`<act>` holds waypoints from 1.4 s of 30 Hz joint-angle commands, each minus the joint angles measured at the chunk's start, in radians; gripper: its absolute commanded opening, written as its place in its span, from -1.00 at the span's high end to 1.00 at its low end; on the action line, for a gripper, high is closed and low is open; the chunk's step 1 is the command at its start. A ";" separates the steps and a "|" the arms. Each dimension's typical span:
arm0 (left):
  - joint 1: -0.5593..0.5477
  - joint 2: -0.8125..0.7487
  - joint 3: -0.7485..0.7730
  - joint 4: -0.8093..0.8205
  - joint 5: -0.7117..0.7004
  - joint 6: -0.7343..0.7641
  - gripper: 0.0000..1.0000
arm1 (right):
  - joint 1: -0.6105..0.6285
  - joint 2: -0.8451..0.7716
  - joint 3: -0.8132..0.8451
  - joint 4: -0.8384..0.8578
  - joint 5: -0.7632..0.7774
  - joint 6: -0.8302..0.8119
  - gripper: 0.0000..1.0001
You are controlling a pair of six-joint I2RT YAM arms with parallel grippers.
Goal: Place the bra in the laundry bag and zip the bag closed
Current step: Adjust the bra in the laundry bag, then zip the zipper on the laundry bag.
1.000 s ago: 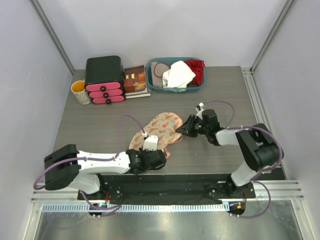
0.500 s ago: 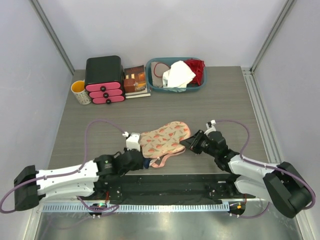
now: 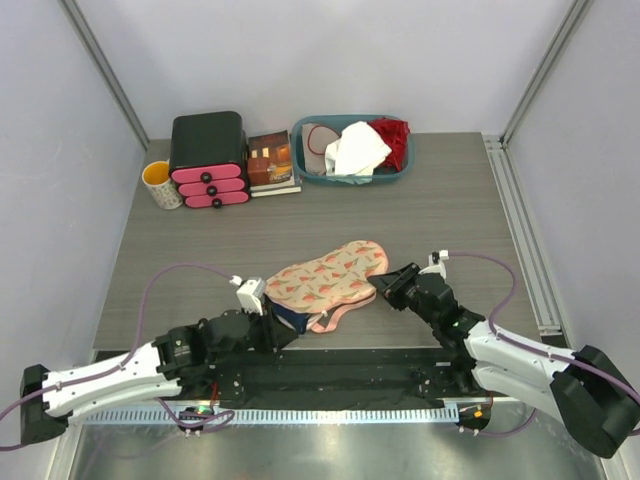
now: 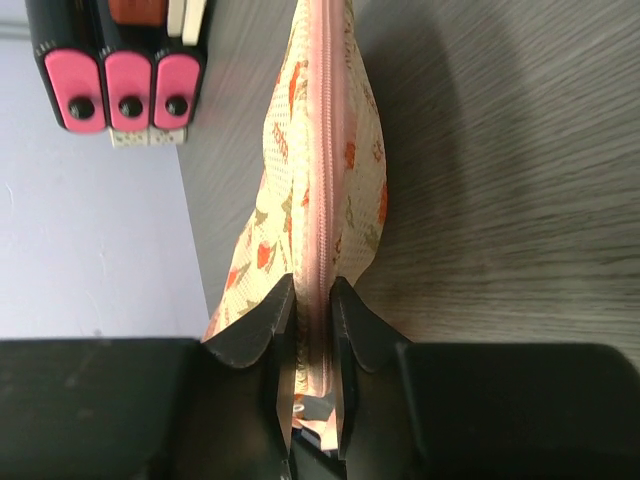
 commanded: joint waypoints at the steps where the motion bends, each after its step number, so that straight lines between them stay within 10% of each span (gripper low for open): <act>1: -0.004 0.045 -0.018 0.260 0.140 0.054 0.53 | 0.007 -0.028 0.010 -0.005 0.116 0.042 0.54; 12: 0.004 0.669 0.301 0.121 -0.197 0.109 0.56 | 0.011 -0.131 0.001 -0.086 0.157 0.074 0.52; 19: 0.041 0.804 0.470 -0.016 -0.302 0.169 0.84 | 0.013 -0.168 -0.004 -0.134 0.163 0.093 0.53; 23: 0.030 0.711 0.443 0.085 -0.103 0.197 0.93 | 0.014 -0.155 0.002 -0.142 0.183 0.094 0.52; 29: 0.030 0.660 0.425 0.209 0.132 0.149 0.78 | 0.016 -0.114 0.008 -0.126 0.189 0.106 0.49; 33: 0.028 0.752 0.508 0.108 0.020 0.076 0.38 | 0.016 -0.118 0.013 -0.132 0.197 0.126 0.48; 42: -0.047 1.033 0.774 -0.246 -0.273 -0.107 0.37 | 0.016 -0.163 0.054 -0.246 0.254 0.154 0.45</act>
